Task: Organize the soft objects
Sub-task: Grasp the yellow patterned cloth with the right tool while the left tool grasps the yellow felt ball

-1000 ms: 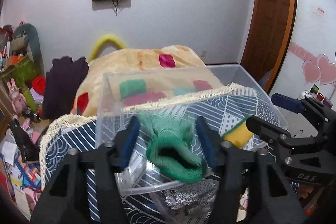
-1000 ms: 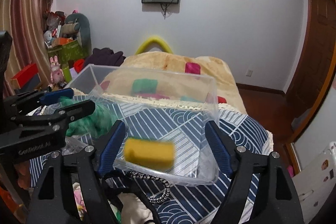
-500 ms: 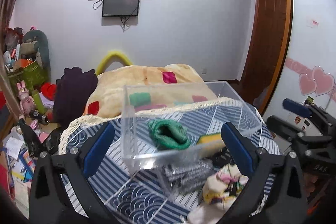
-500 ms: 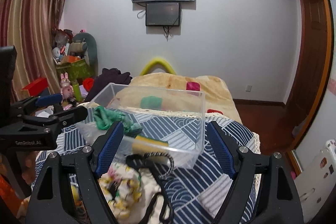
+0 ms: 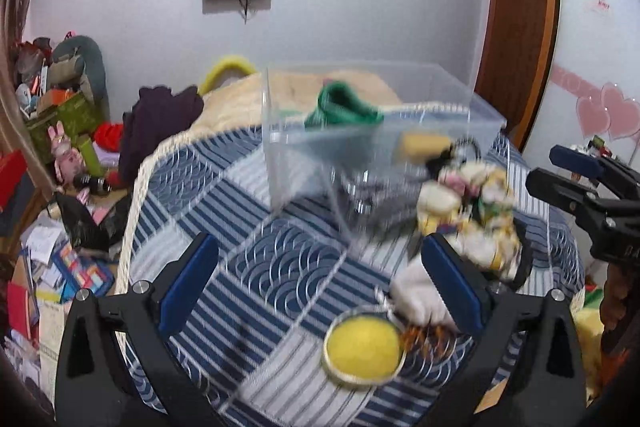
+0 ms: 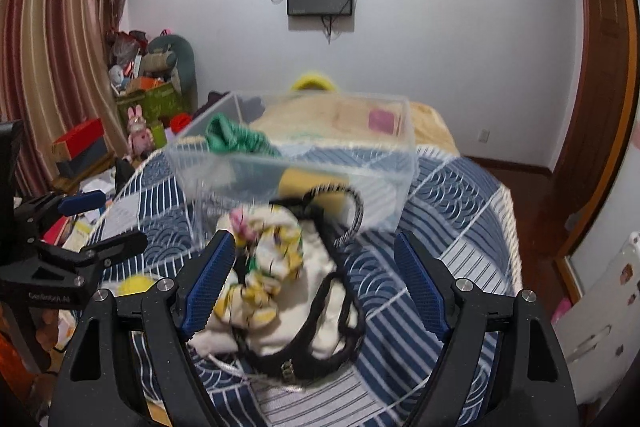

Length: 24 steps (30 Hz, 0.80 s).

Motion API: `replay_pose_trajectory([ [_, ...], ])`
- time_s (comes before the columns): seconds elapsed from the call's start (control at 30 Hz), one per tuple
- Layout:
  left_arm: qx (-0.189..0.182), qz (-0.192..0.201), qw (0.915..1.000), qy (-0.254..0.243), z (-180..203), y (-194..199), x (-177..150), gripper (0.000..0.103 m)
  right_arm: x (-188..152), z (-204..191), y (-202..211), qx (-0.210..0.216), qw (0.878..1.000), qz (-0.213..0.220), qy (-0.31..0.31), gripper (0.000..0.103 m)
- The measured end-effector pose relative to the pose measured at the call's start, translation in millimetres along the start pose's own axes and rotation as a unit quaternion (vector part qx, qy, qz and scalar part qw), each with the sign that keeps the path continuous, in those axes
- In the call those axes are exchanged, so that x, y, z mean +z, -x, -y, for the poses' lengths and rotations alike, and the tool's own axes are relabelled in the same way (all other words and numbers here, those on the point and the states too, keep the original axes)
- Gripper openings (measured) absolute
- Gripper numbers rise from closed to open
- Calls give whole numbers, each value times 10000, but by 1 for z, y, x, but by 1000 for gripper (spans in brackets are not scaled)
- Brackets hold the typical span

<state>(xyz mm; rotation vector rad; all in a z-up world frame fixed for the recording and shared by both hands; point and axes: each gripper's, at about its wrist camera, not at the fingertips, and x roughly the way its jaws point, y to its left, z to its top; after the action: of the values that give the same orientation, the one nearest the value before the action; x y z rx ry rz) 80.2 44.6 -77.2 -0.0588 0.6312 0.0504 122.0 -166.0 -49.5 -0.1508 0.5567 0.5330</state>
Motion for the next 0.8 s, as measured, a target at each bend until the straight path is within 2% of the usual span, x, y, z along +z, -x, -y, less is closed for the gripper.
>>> replay_pose_trajectory([
  [0.17, -23, -249, 9997, 53, -2, -13, -19, 103, -9, 0, -14, 105, 9996, -240, -79, 79],
  [0.23, -24, -324, 9994, 79, -2, -18, -22, 103, -12, 0, -19, 144, 9994, -295, -133, 75],
  [0.3, -85, -331, 9994, 106, 0, -20, -24, 103, -12, -1, -26, 228, 9989, -389, -158, 56],
  [0.33, -136, -326, 9993, 112, 1, -21, -24, 103, -12, -1, -30, 301, 9984, -456, -173, 51],
  [0.4, -213, -317, 9992, 70, 5, -21, -23, 103, -11, -2, -36, 479, 9972, -534, -224, 31],
  [0.47, -266, -292, 9992, -45, 12, -20, -21, 103, -13, 0, -36, 566, 9965, -544, -275, 20],
  [0.6, -498, -258, 9982, -194, 29, -18, -19, 103, -14, 6, -18, 394, 9984, -264, -303, 16],
  [0.67, -648, -342, 9968, -323, 41, -23, -18, 103, -13, 13, -6, 282, 9989, -83, -373, 16],
  [0.8, -722, -497, 9943, -610, 60, -38, -20, 103, -12, 28, 13, 62, 9985, 169, -518, 16],
])
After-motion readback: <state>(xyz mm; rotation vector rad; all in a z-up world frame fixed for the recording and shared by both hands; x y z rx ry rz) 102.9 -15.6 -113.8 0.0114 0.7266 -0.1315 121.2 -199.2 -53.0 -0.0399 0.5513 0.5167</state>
